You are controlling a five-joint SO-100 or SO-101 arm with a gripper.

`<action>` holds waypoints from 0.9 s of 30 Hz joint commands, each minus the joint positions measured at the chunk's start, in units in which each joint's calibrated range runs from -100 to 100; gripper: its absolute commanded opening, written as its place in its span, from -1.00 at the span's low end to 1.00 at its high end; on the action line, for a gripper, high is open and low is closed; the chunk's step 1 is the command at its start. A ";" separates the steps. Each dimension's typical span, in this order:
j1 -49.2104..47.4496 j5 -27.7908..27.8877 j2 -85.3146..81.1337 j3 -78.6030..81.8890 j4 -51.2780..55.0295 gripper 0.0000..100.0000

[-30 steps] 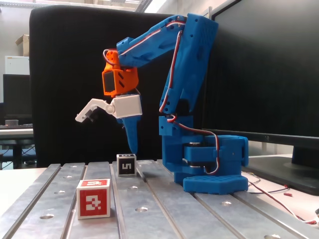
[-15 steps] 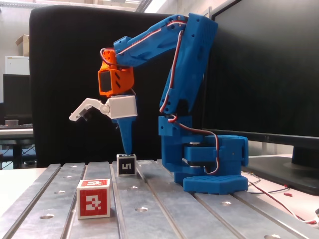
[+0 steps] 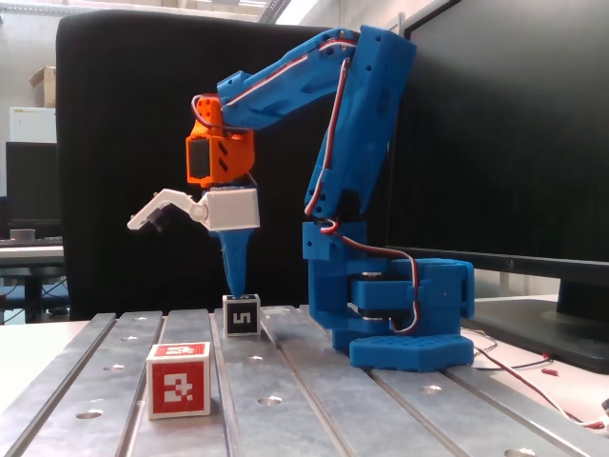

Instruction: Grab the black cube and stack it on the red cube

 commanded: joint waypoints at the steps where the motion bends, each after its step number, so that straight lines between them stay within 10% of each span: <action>1: 0.15 0.12 0.11 0.89 -0.29 -0.45; 27: 0.74 2.70 0.11 7.85 -7.13 -0.46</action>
